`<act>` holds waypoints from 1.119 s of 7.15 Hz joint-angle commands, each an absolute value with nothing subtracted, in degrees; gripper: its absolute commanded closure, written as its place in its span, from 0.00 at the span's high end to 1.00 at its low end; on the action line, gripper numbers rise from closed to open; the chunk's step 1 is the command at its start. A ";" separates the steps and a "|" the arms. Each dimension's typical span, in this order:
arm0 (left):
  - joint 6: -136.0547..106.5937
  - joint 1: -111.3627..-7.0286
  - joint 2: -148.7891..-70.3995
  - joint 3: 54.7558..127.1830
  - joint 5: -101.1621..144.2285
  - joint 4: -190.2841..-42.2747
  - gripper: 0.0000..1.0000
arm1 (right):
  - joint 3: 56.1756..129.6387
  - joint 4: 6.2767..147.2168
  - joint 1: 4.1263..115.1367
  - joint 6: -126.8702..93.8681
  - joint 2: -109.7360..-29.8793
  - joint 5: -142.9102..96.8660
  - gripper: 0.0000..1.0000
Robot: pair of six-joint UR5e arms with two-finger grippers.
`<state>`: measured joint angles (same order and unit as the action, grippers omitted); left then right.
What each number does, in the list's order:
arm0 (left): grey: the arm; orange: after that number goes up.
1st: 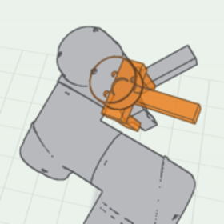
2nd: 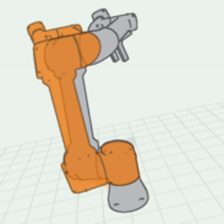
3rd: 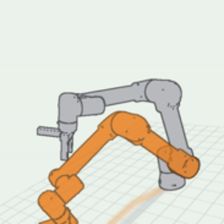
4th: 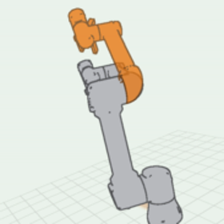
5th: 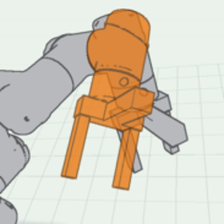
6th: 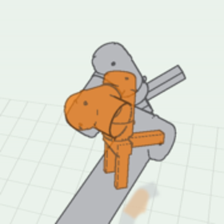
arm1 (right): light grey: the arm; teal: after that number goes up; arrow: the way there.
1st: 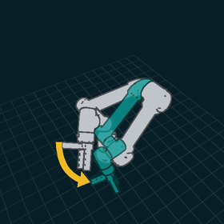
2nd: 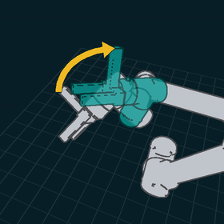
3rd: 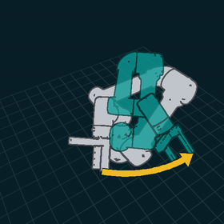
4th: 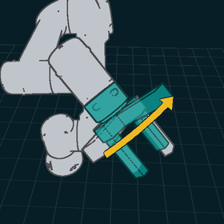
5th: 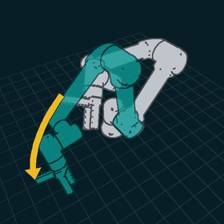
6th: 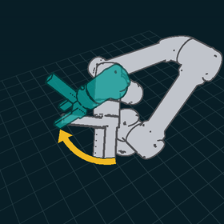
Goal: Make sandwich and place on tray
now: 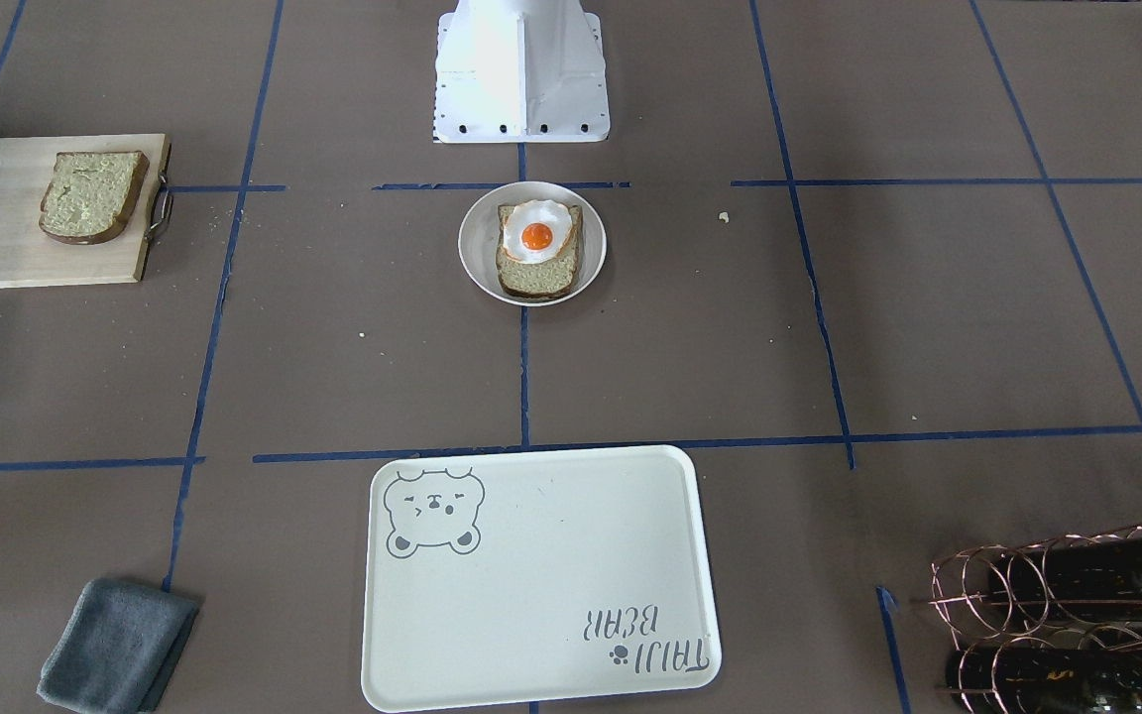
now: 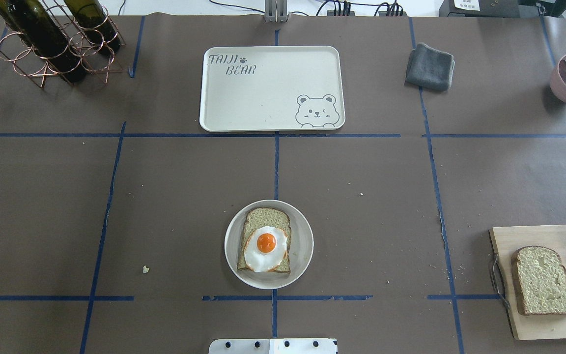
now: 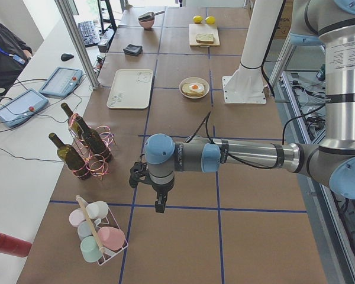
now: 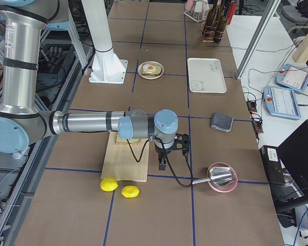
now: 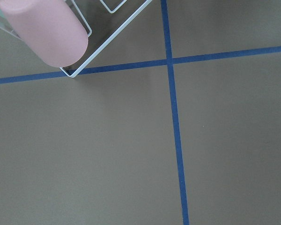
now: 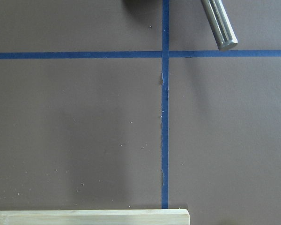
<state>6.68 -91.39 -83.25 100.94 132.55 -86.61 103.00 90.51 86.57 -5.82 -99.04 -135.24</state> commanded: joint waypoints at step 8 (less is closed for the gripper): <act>0.99 -74.62 -103.34 100.64 134.38 -89.91 1.00 | 100.98 83.95 84.30 -8.16 -95.71 -144.65 1.00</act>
<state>3.37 -75.45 -100.95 101.18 133.68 -89.28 100.86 86.22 85.20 -7.05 -95.61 -142.02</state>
